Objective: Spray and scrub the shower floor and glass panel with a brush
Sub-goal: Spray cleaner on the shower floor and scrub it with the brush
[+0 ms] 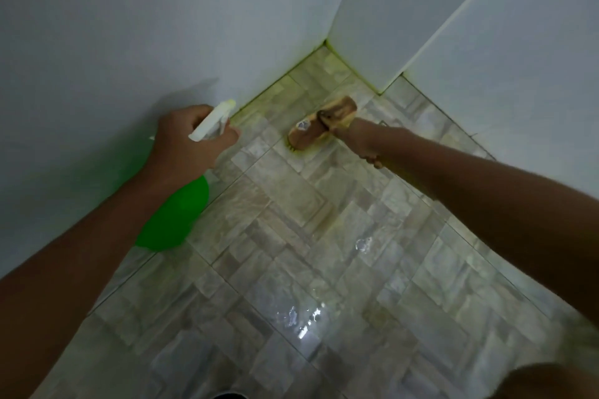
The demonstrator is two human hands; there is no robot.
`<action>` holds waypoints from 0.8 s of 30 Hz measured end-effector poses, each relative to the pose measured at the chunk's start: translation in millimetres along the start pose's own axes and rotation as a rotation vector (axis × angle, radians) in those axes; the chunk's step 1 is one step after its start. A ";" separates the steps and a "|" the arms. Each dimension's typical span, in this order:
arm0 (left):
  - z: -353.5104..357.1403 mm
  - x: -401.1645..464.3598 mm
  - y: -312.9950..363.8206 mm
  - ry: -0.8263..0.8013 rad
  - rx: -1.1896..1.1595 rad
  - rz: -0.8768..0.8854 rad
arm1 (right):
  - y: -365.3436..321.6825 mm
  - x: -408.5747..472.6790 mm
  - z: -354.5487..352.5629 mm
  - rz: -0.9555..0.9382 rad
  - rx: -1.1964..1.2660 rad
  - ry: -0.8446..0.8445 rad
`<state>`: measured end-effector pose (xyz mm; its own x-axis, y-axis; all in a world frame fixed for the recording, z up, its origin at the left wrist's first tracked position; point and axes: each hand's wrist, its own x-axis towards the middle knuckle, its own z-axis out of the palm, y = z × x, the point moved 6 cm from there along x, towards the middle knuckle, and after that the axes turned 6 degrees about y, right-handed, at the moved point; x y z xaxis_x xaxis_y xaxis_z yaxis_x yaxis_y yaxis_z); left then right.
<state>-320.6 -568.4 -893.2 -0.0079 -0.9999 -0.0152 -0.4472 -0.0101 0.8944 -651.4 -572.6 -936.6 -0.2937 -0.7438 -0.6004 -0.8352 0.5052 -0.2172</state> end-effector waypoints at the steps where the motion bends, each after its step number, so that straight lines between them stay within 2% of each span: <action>1: 1.4 0.3 0.9 -0.011 0.008 0.005 | 3.1 -1.2 2.2 -0.003 -0.034 -0.009; 10: 11.1 -2.7 1.2 -0.036 0.029 0.054 | -67.1 68.9 -37.9 -0.018 0.103 0.026; 13: 14.3 -2.6 2.5 -0.040 0.027 0.040 | -51.6 53.6 -24.8 -0.028 0.078 0.015; 19: 10.0 -4.0 4.3 -0.054 0.036 0.053 | 47.0 -28.0 17.7 0.052 -0.086 -0.045; 21: 10.1 -4.5 2.6 -0.064 0.046 0.074 | 40.4 -27.4 11.1 0.049 -0.087 -0.041; 24: 12.6 -7.2 1.4 -0.076 0.047 0.100 | -6.4 22.4 -4.9 0.005 0.036 0.036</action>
<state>-332.3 -561.0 -897.5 -0.1212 -0.9919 0.0374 -0.4821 0.0918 0.8713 -655.0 -594.6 -944.9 -0.3150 -0.7559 -0.5738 -0.8167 0.5239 -0.2418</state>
